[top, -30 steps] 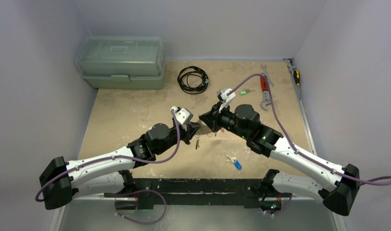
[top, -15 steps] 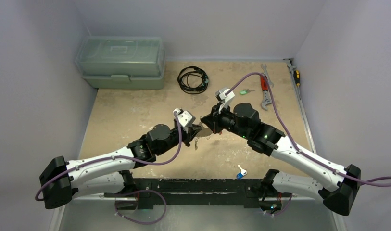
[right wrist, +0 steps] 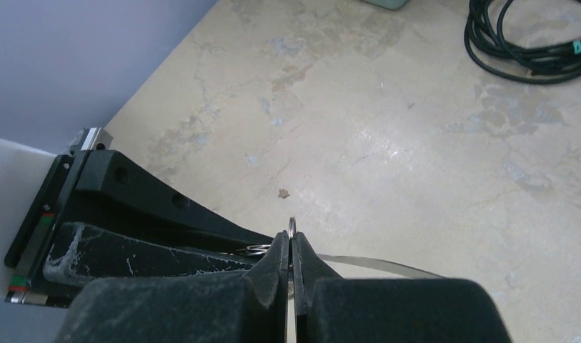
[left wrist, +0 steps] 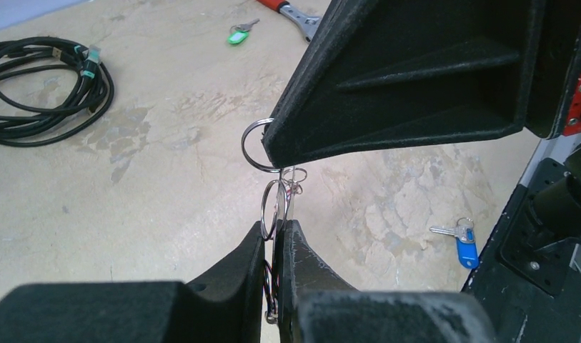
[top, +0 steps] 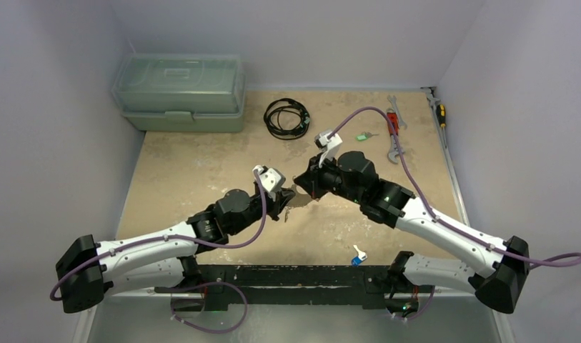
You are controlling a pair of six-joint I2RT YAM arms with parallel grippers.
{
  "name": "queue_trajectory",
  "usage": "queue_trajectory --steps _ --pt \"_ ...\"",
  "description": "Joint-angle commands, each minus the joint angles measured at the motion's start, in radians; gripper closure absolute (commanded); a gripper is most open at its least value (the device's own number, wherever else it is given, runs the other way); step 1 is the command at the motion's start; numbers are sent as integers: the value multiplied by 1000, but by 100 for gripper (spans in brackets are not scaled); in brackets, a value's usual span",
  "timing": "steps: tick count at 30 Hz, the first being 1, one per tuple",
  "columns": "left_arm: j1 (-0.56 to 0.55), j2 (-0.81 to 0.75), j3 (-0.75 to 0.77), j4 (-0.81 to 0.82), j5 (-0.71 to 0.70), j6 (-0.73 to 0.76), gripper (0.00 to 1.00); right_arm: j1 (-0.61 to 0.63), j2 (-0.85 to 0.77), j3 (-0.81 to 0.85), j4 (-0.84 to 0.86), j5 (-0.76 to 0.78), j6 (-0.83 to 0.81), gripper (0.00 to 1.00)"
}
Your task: Put the keys on the keyring
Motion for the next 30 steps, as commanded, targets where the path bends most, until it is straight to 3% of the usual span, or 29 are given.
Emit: queue_trajectory --steps 1,9,13,20,30 --pt "7 -2 -1 150 -154 16 100 -12 34 83 -177 91 90 100" --pt "3 34 -30 218 -212 52 100 -12 157 217 -318 81 166 100" --pt "4 30 16 130 -171 22 100 -12 185 211 -306 24 -34 100" --pt "4 -2 139 -104 -137 -82 100 -12 29 48 -149 105 -251 100" --pt "4 -11 76 46 -138 -199 100 -10 72 59 -104 14 -77 100"
